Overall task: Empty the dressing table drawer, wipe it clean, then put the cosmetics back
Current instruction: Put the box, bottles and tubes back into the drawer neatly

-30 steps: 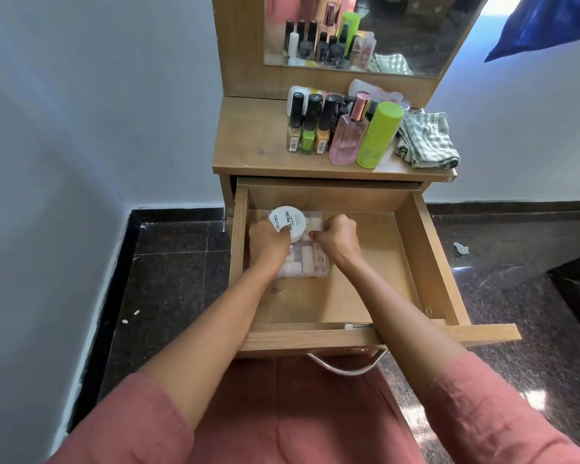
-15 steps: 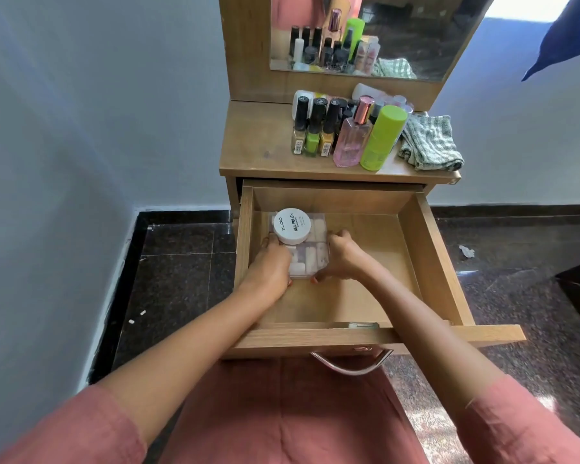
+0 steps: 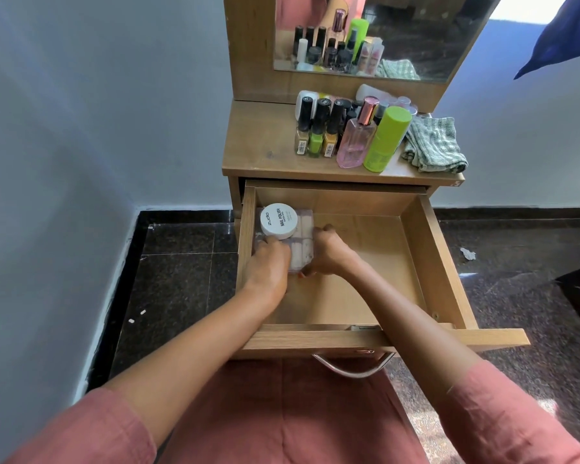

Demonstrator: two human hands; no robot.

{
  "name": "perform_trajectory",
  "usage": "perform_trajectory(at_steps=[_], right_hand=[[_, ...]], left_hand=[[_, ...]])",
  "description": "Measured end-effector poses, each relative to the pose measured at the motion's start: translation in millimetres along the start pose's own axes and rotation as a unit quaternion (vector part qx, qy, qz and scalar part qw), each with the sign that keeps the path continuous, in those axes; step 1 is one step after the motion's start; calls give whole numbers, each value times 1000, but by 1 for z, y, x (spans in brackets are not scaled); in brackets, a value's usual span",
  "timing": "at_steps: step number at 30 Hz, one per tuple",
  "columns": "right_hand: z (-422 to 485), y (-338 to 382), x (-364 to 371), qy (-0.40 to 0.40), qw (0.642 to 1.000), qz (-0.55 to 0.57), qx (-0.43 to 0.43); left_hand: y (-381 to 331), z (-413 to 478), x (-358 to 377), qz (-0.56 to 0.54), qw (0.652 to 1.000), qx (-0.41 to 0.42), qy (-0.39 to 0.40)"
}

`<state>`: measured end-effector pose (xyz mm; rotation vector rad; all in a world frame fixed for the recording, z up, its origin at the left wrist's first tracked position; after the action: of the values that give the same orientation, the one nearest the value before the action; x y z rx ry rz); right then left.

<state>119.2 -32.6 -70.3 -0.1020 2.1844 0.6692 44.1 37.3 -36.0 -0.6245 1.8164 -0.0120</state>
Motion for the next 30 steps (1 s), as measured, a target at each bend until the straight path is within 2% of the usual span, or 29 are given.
perform_trajectory(at_steps=[7, 13, 15, 19, 24, 27, 30], right_hand=[[1, -7, -3, -29, 999, 11, -28], [6, -5, -5, -13, 999, -20, -25], [6, -4, -18, -42, 999, -6, -25], [1, 6, -38, -92, 989, 108, -45], [12, 22, -33, -94, 977, 184, -51], [18, 25, -26, -90, 967, 233, -52], [16, 30, -25, -97, 966, 228, -70]], left_hand=[[-1, 0, 1, 46, 999, -9, -13], [3, -2, -6, -36, 999, -5, -33], [2, -5, -23, -49, 996, 9, -77], [-6, -6, -55, -4, 983, 53, -178], [-12, 11, -55, 103, 977, 82, -169], [-10, 17, -49, 97, 981, 96, -134], [-4, 20, -47, 81, 983, 86, -139]])
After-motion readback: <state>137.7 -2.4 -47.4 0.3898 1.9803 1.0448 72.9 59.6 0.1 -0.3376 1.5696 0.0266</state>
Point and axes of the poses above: each hand's wrist, its own z-axis towards the middle knuckle, its own x-axis out of the palm, y = z × x, the point moved 10 cm from there along z, towards the middle knuckle, and after that the axes turned 7 degrees about y, right-handed, at the moved point
